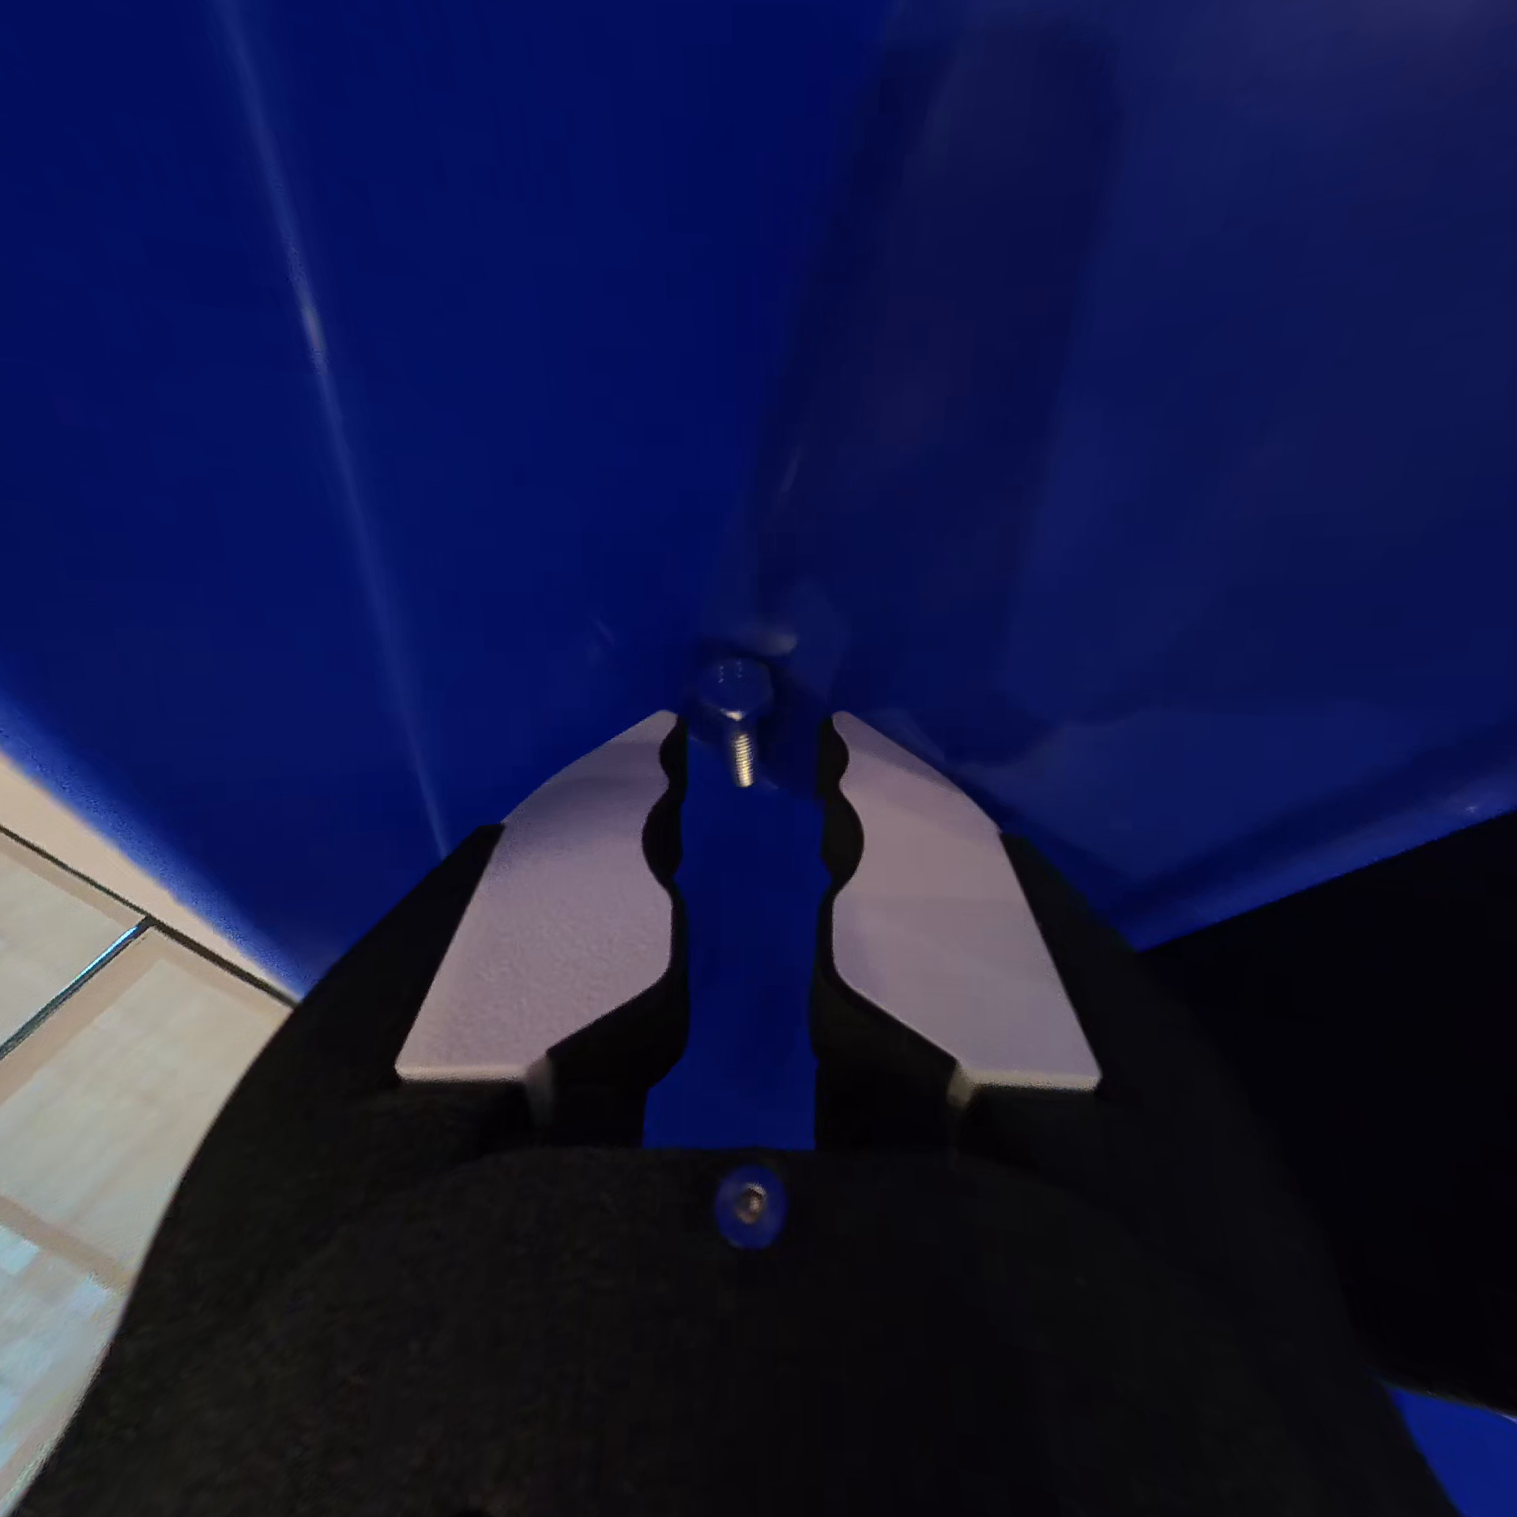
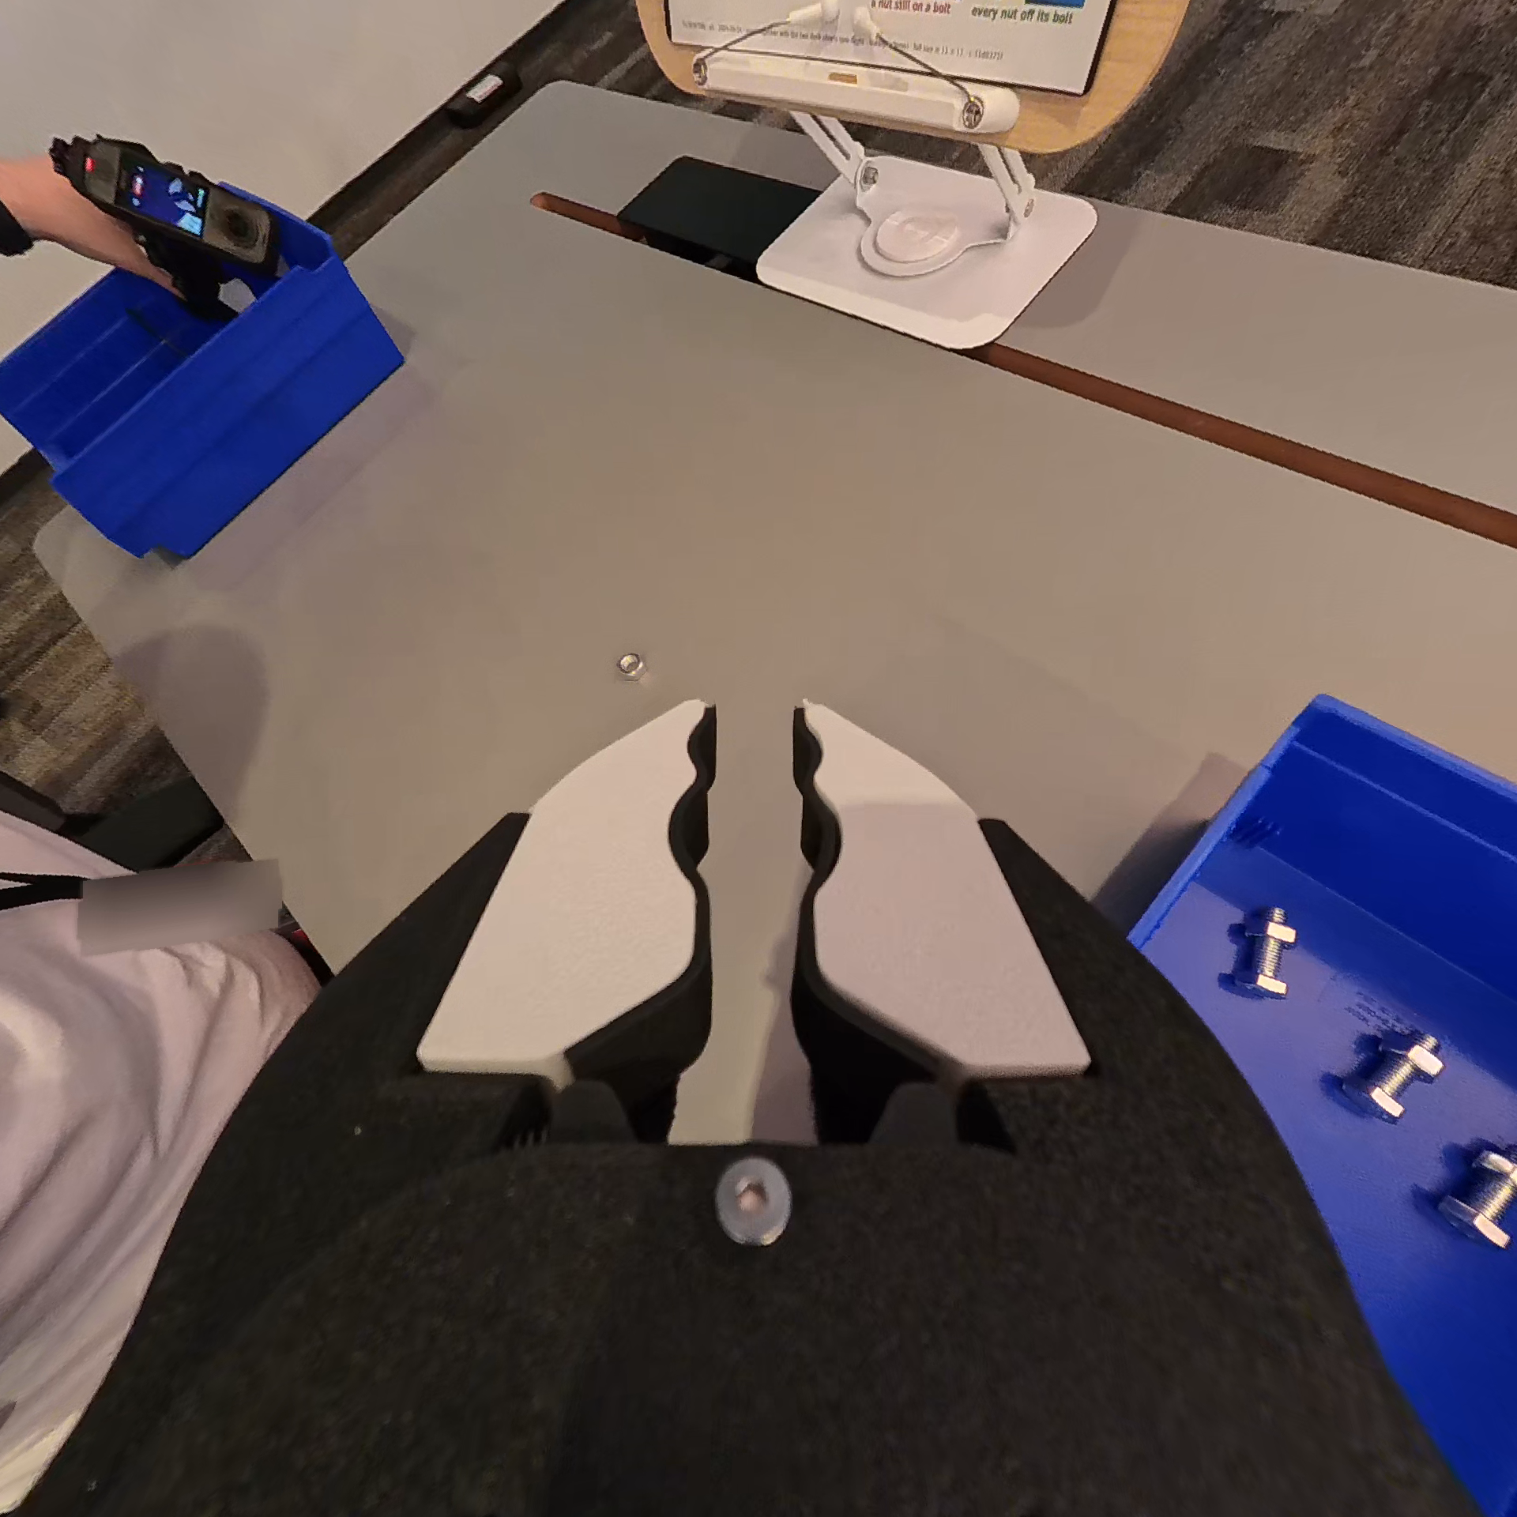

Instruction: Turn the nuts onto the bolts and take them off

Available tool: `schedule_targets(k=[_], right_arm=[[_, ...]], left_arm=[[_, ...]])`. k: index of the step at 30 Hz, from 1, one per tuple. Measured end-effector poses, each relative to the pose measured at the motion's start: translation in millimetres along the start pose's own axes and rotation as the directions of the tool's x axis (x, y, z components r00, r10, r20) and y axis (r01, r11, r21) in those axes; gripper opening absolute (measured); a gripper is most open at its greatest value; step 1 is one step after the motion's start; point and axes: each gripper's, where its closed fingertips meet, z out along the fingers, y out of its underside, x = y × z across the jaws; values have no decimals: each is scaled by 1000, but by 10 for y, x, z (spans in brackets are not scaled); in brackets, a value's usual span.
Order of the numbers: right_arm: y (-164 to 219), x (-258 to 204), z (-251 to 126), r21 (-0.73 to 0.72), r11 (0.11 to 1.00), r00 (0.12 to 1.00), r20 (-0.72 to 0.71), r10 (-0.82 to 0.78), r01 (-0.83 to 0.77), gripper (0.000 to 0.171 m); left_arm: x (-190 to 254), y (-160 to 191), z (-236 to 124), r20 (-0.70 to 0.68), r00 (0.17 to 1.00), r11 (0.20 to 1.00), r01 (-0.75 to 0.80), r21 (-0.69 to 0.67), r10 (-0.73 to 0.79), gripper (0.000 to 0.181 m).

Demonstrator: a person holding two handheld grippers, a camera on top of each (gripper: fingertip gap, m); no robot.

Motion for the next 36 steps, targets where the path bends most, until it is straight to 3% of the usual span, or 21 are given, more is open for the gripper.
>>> schedule_targets(k=[13,27,33,36], right_arm=[[3,17,-20,13,1000,1000,11,3,-3,17],[-13,-25,-24,14,1000,1000,29,-1,1,17],[-29,-30,-8,17,1000,999,38,2,-2,17],[-37,-46,11,15,1000,999,43,-2,2,17]], left_arm=[[13,7,49,-2,1000,1000,2,4,-2,27],[179,37,17,-130,989,997,71,-22,-73,19],[120,54,-87,-63,998,999,-21,34,23,23],[102,146,-83,-43,995,996,-91,0,91,27]])
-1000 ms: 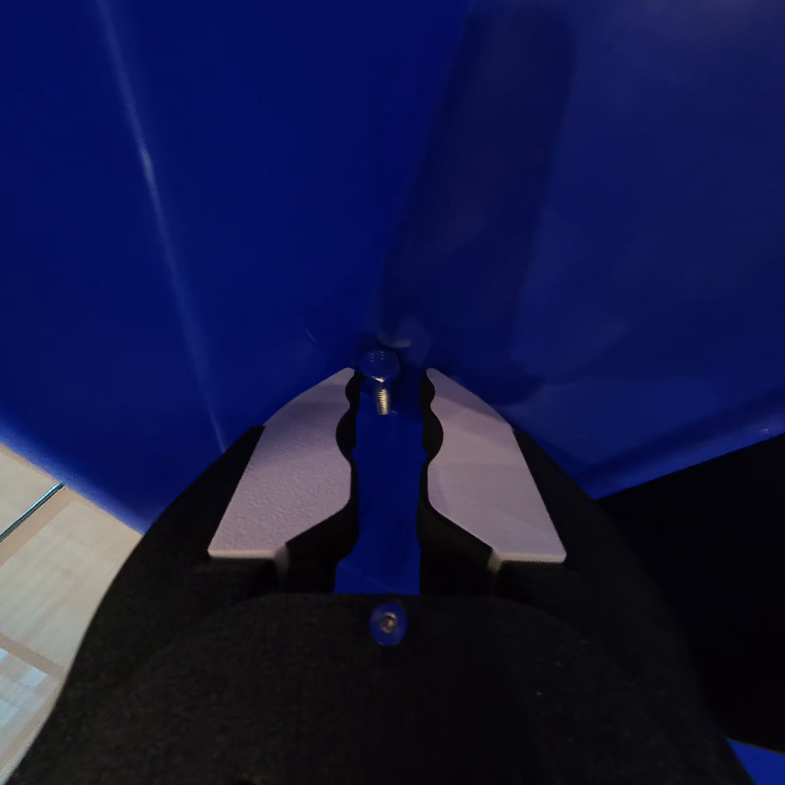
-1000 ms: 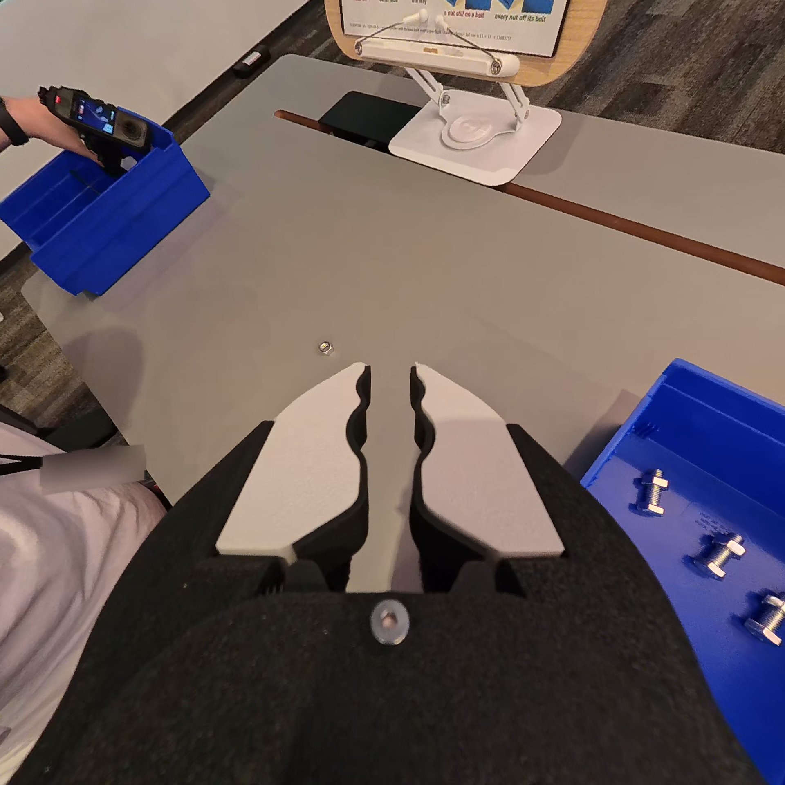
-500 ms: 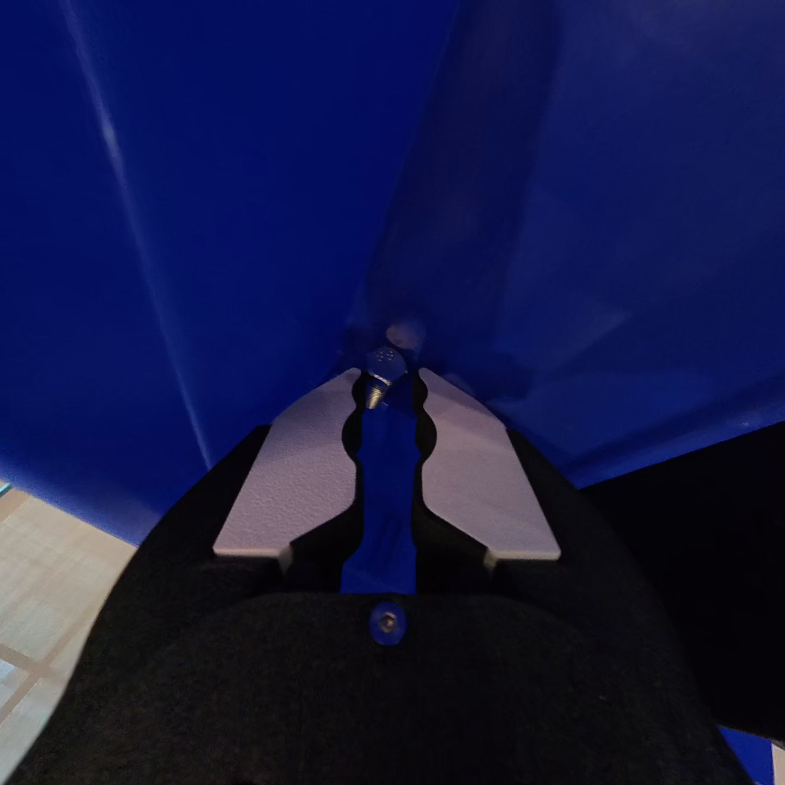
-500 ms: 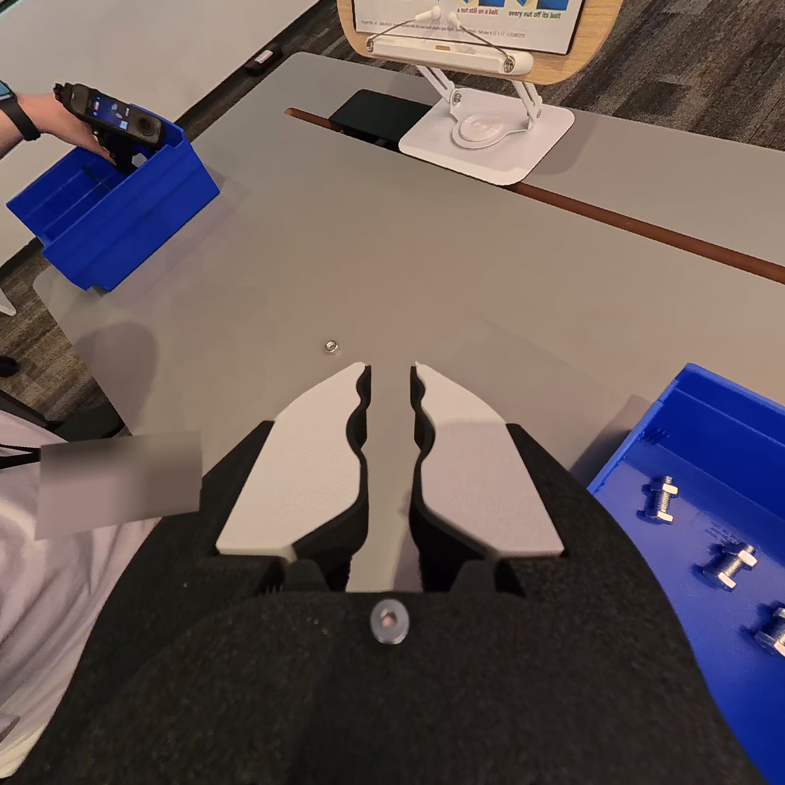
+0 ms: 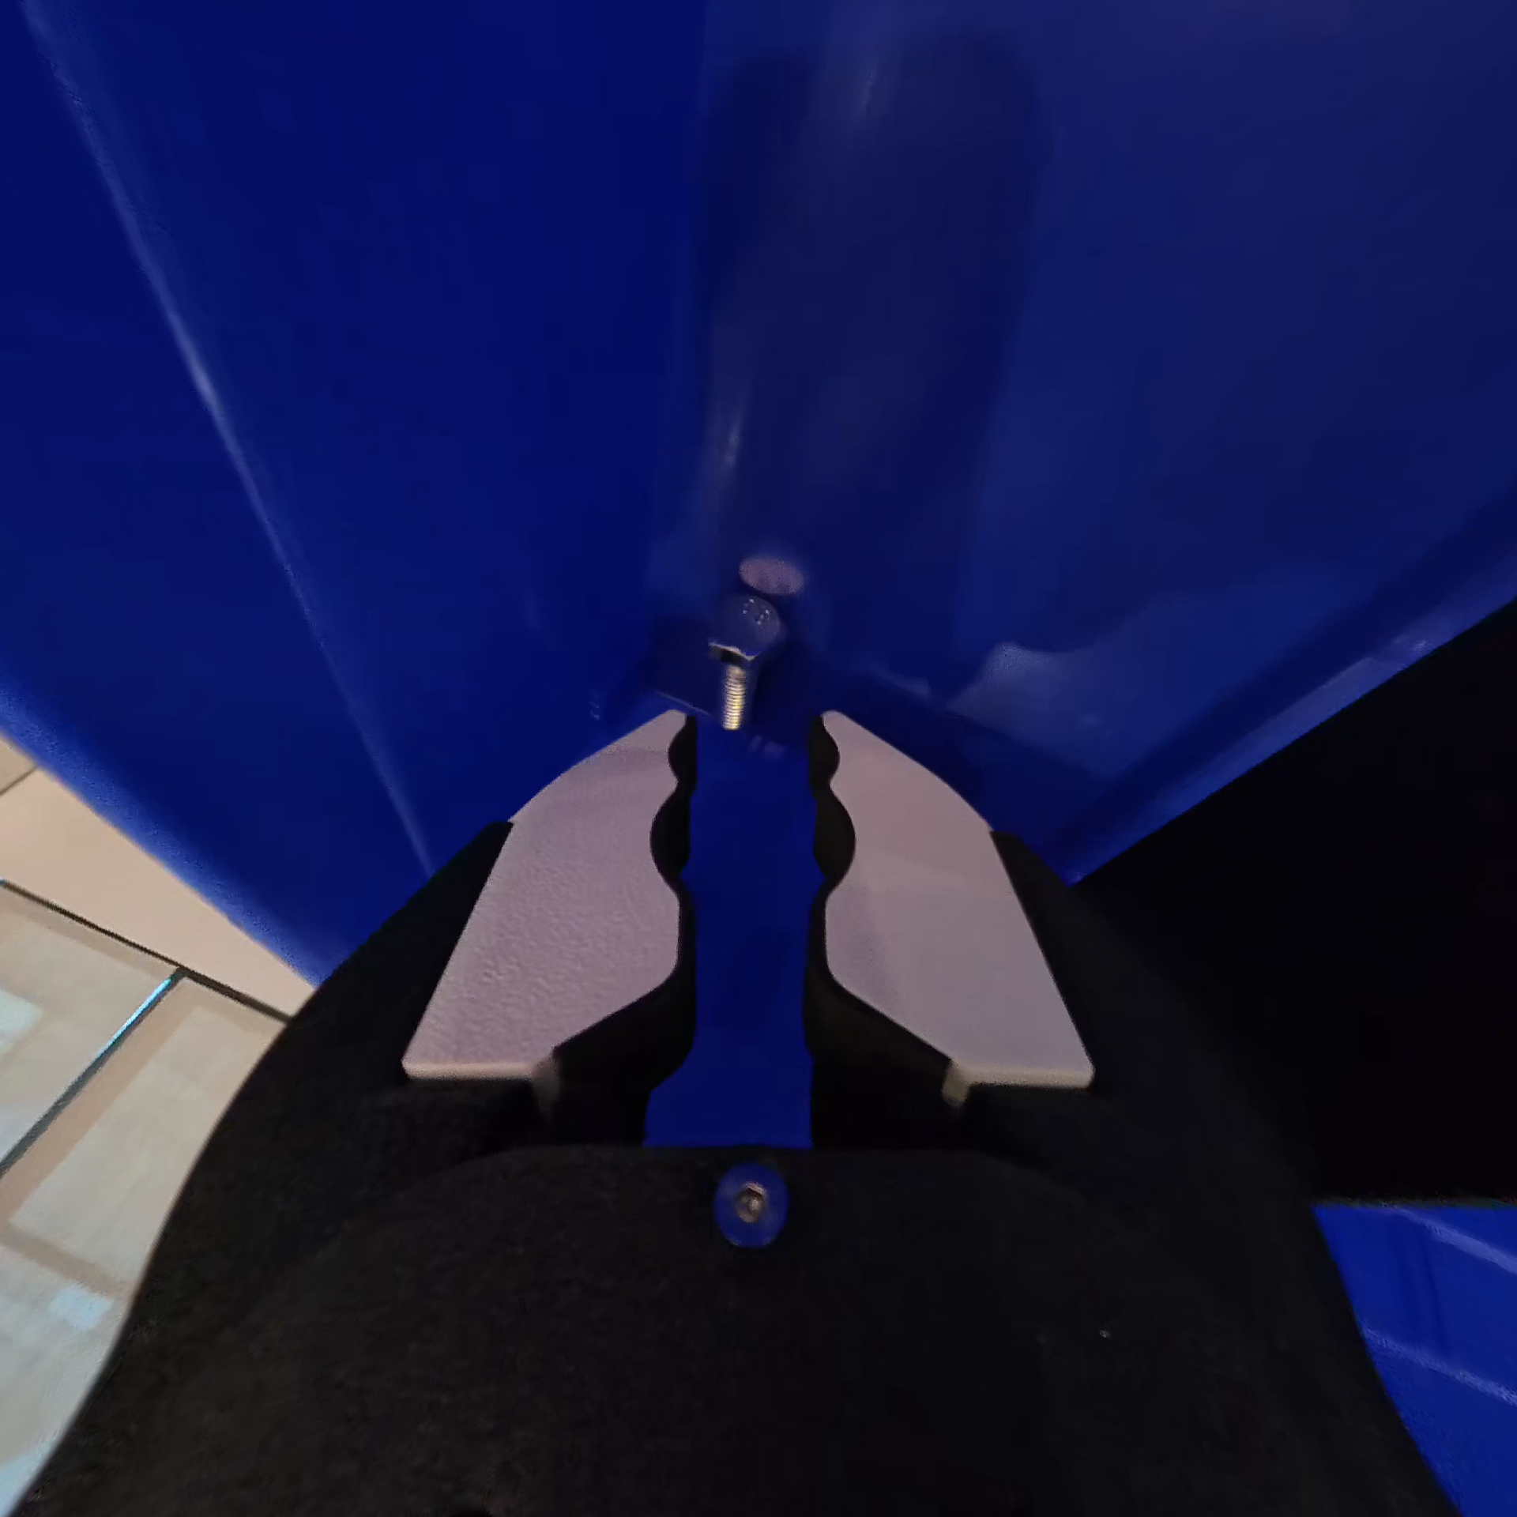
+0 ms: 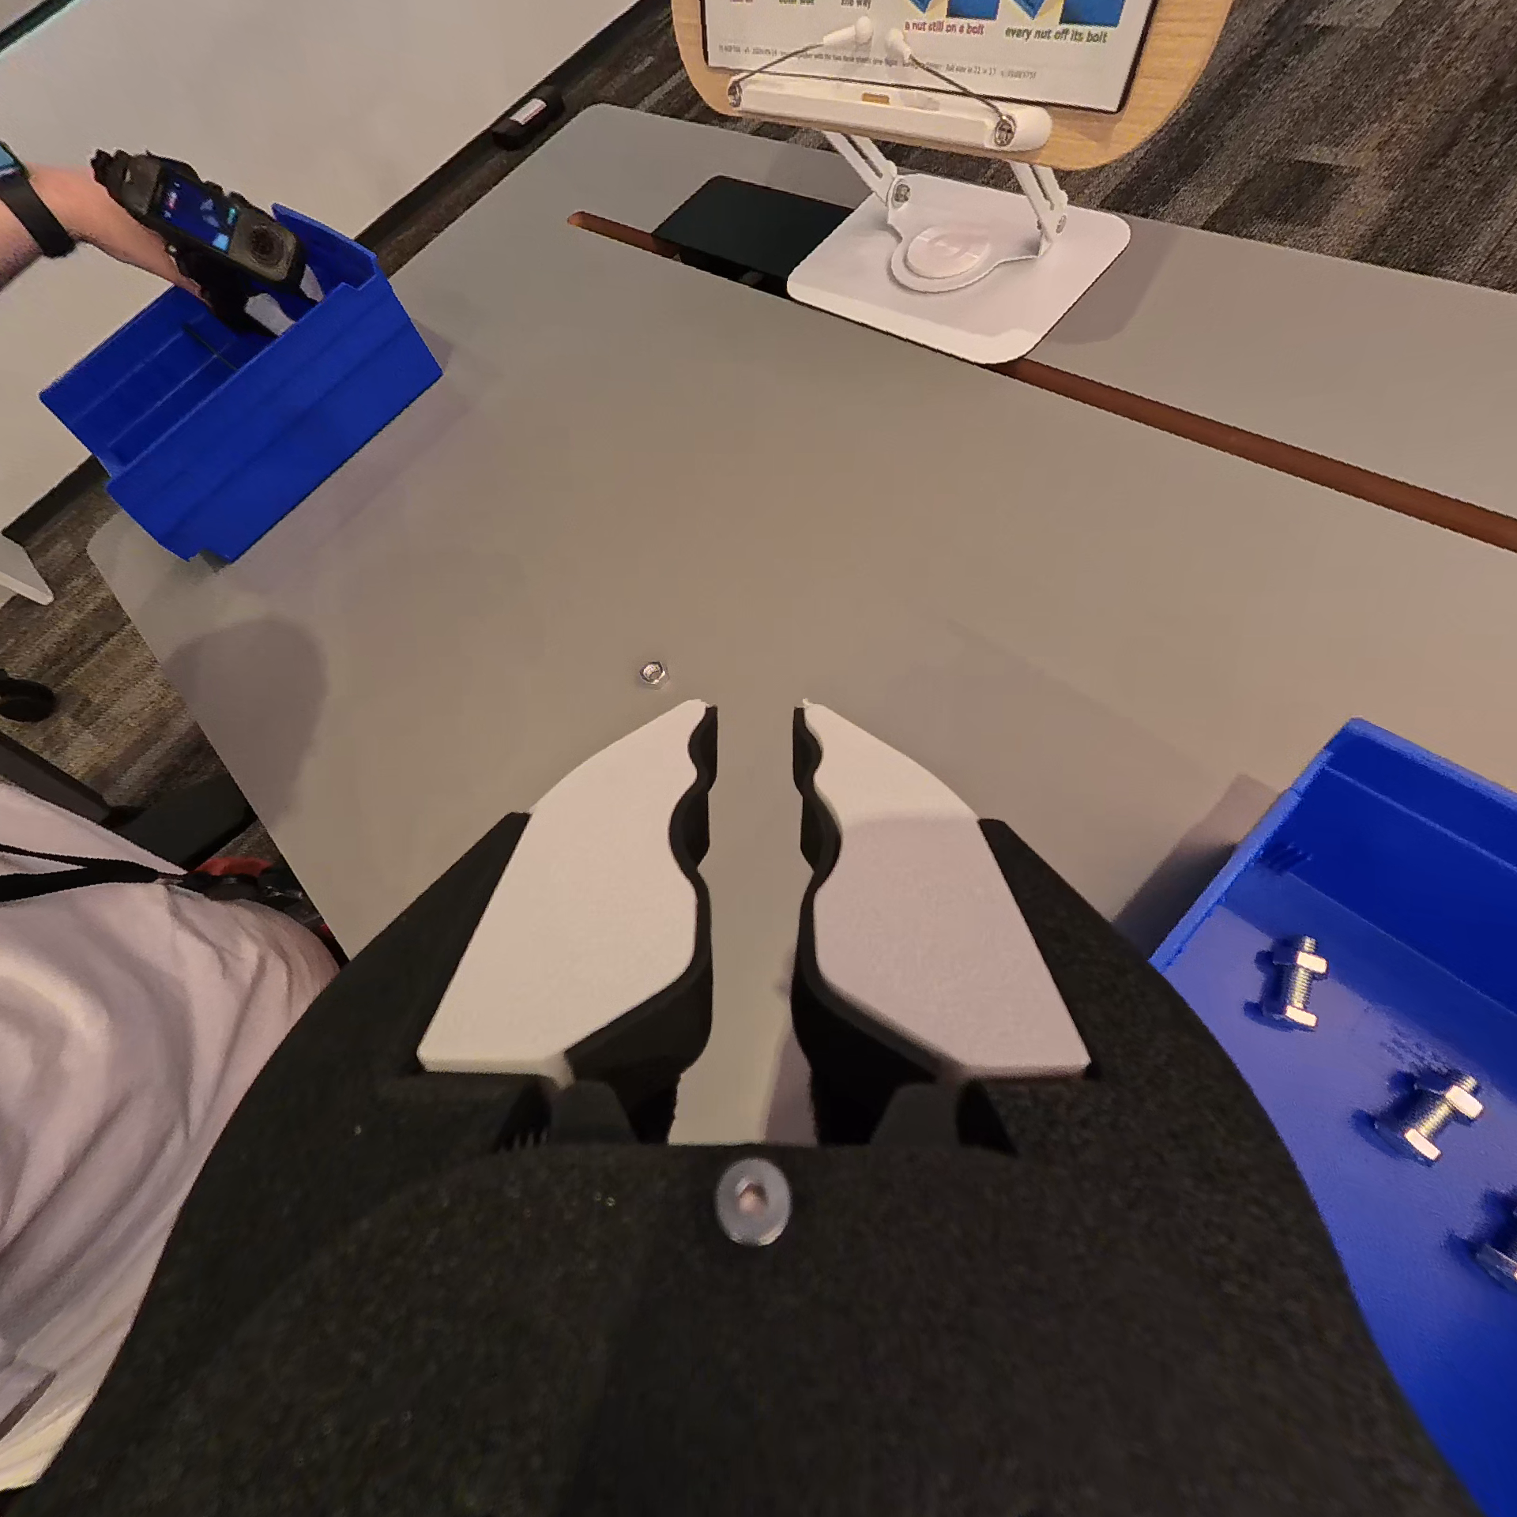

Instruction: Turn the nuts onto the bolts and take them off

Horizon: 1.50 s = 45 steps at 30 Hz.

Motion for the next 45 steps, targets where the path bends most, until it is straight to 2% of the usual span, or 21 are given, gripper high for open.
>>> schedule_targets(k=[2,12,18,28,45], right_arm=[[-7,-6,11,0,1000,1000,2,-2,2,17],[-119,-34,7,-8,1000,1000,6,-5,5,16],[-111,-61,57,-27,1000,1000,11,-12,13,16],[-82,-85,25,-38,999,1000,3,-14,14,16],[-41,-94,99,-57,998,1000,25,-7,8,16]], left_arm=[[-41,13,28,21,1000,1000,-14,-9,15,27],[3,-82,123,-97,995,1000,28,14,-26,29],[25,-89,127,-133,991,999,-33,-7,32,24],[-18,-14,158,-93,990,982,-123,-146,110,22],[-4,-89,134,-123,992,999,-25,21,28,17]])
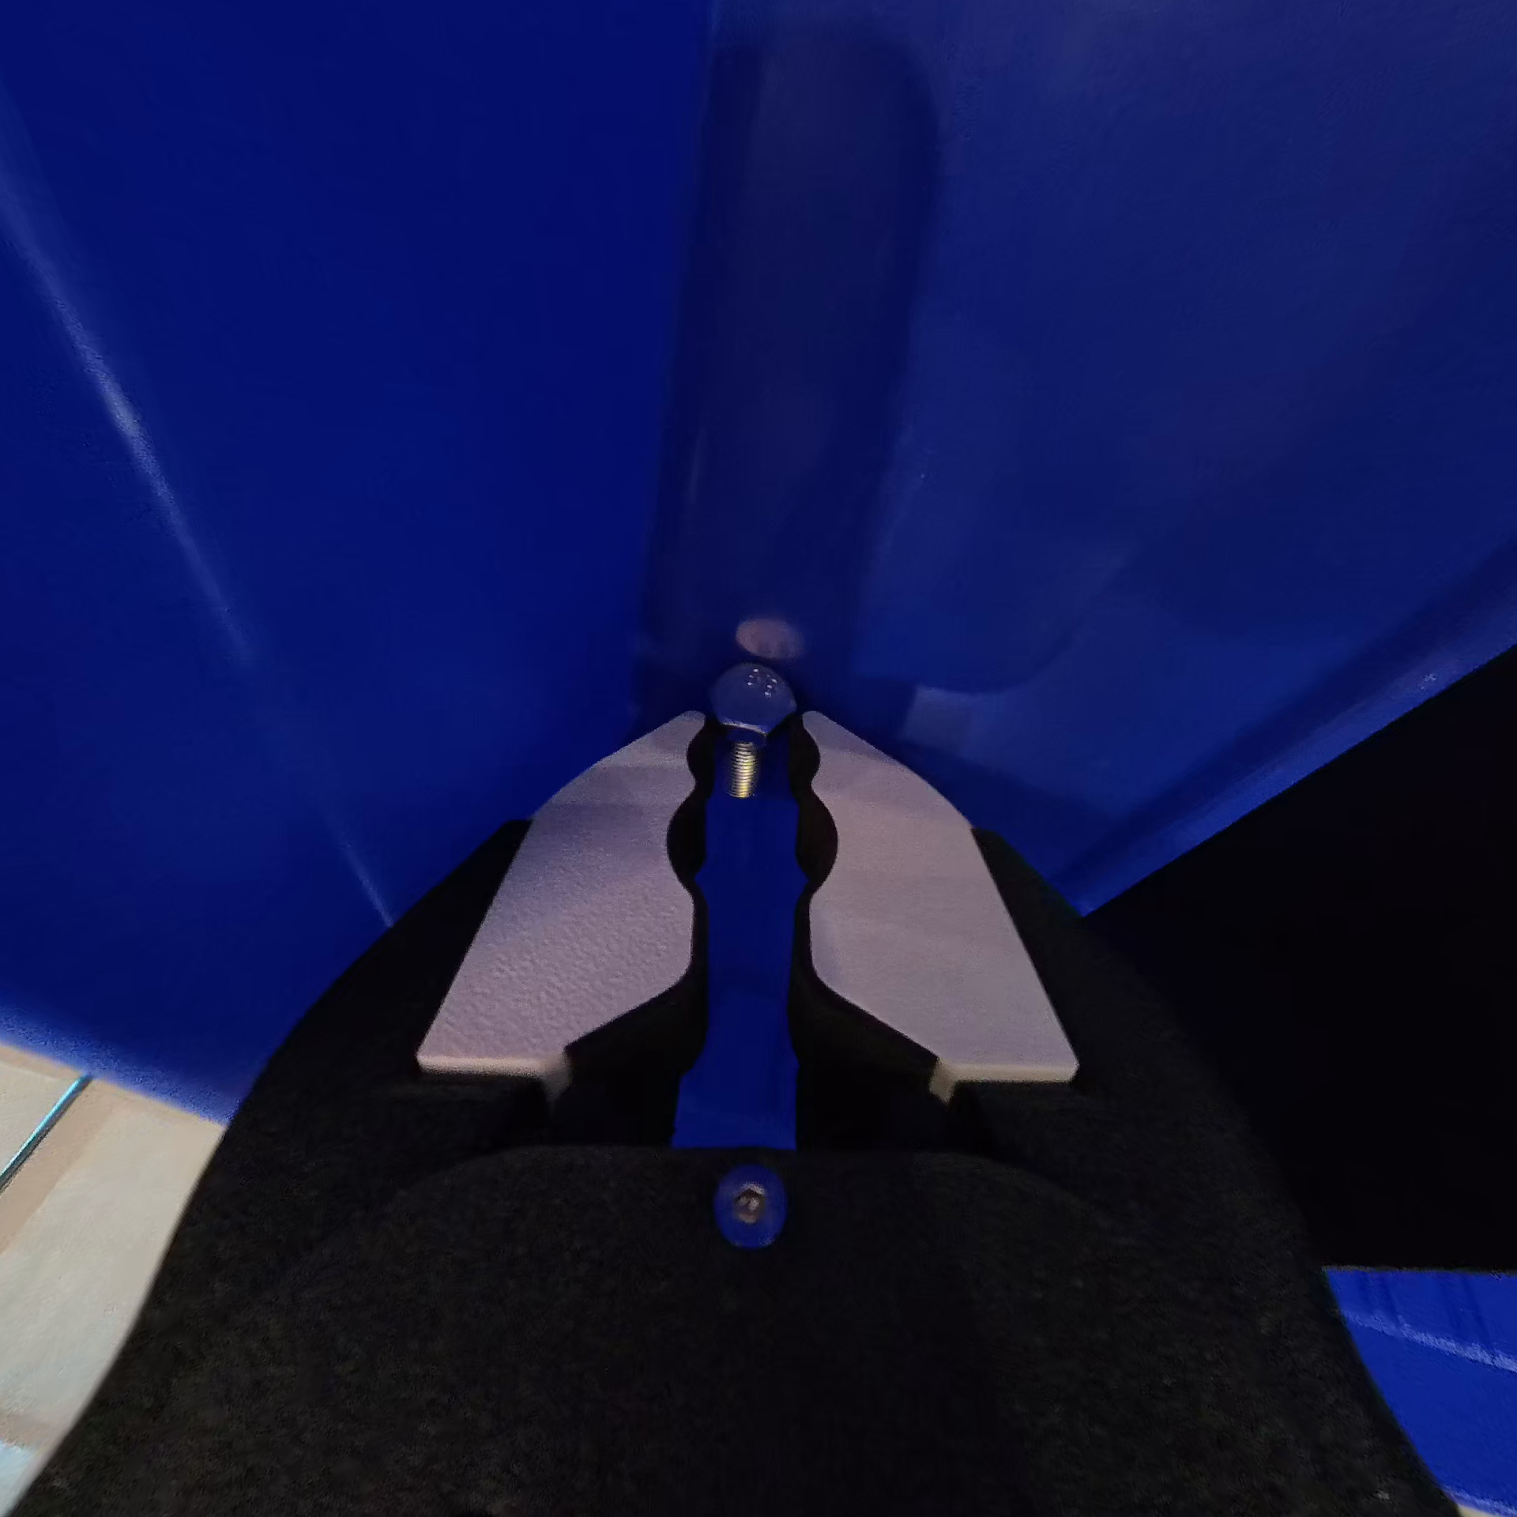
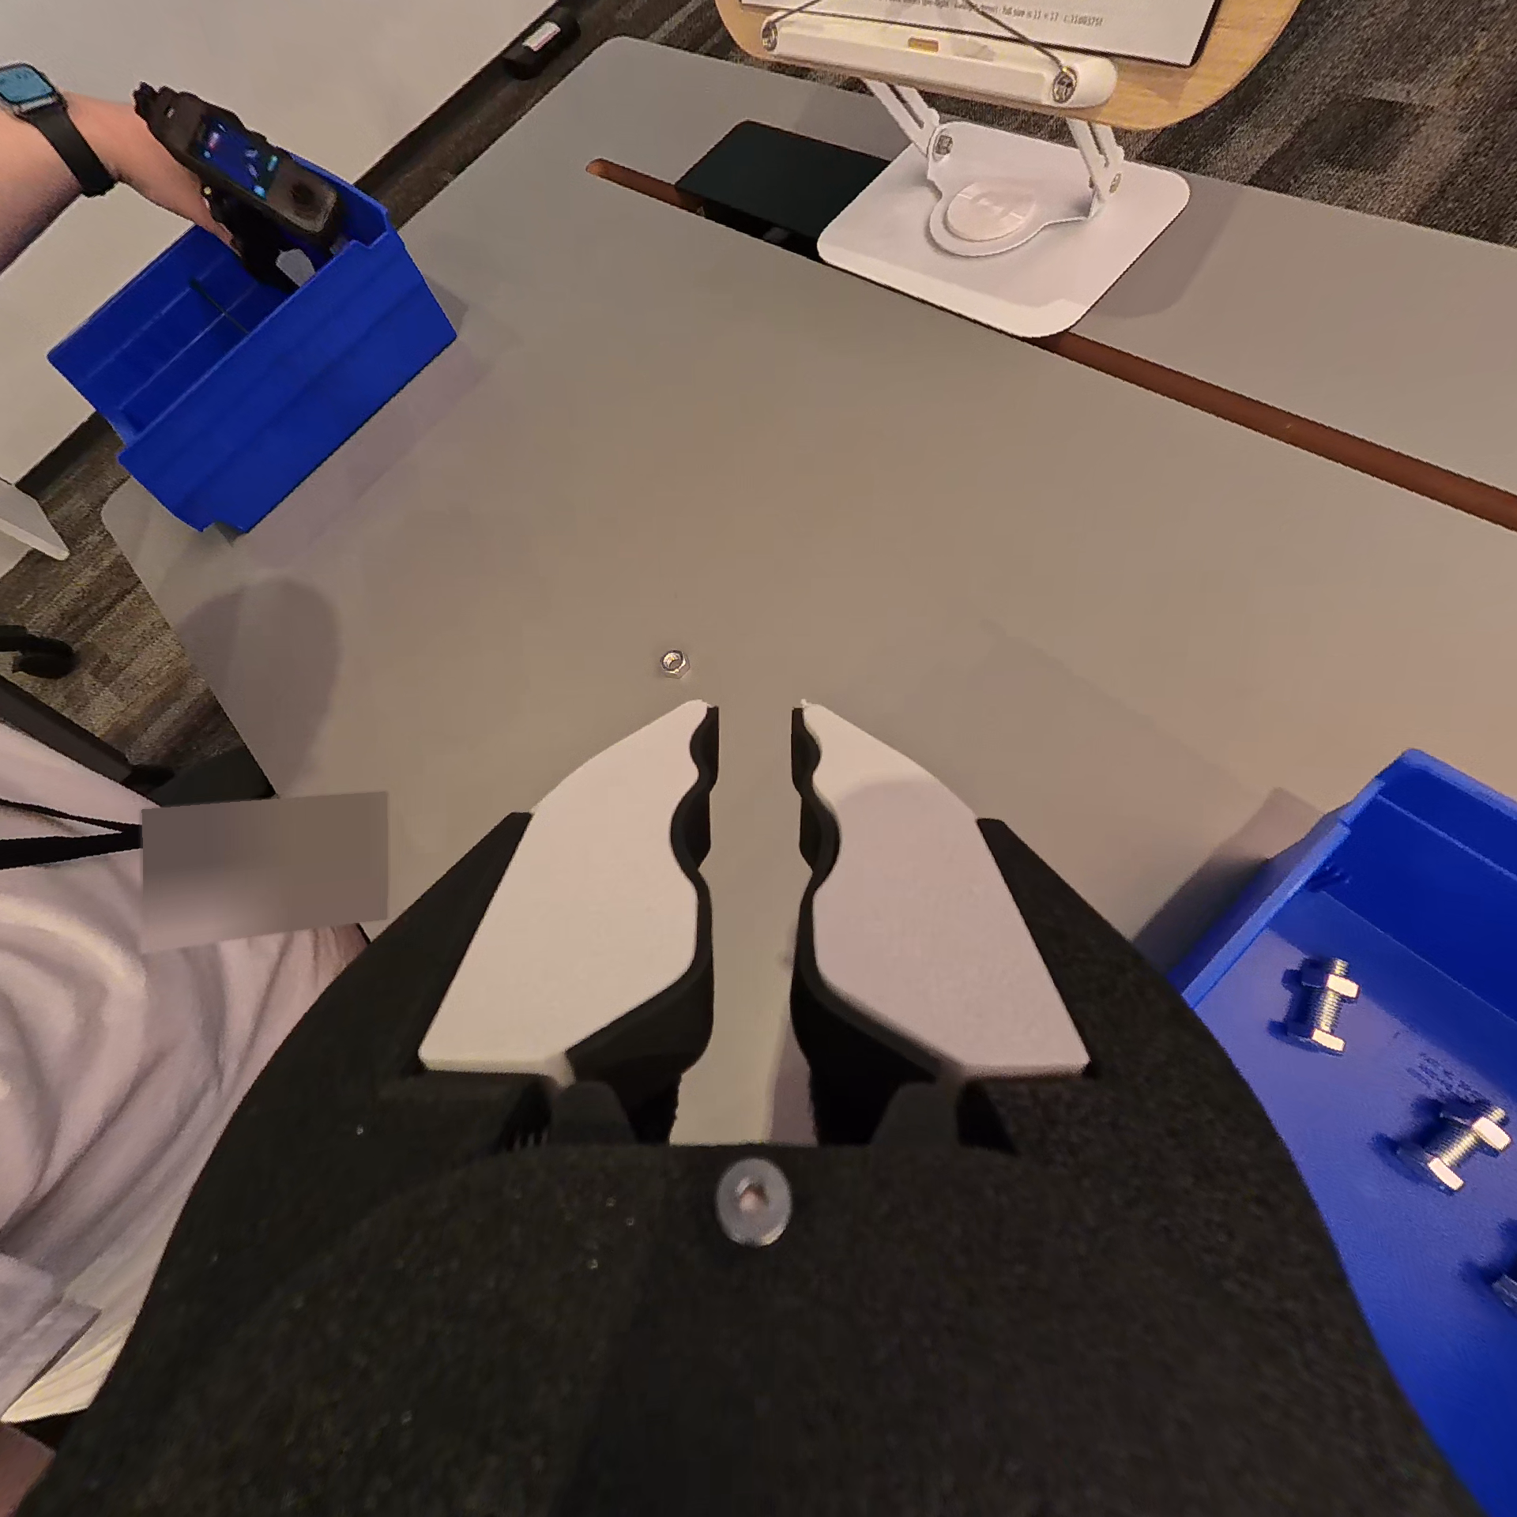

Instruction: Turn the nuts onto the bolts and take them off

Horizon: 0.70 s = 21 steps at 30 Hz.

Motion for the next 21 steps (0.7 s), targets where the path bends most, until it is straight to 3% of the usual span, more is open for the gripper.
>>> schedule_targets(k=[5,9,16,21], right_arm=[[10,-7,-4,-3,1000,1000,6,-2,2,16],[22,-10,12,6,1000,1000,21,0,0,16],[71,-85,46,37,999,997,74,-3,0,16],[82,-248,178,50,999,990,142,-6,-1,16]], left_arm=[[45,-8,-76,-5,999,997,50,58,-49,17],[62,-67,-349,27,996,986,75,148,-80,13],[65,-269,-1141,96,983,925,109,363,-153,13],[189,-663,-1854,116,979,825,74,561,-167,12]])
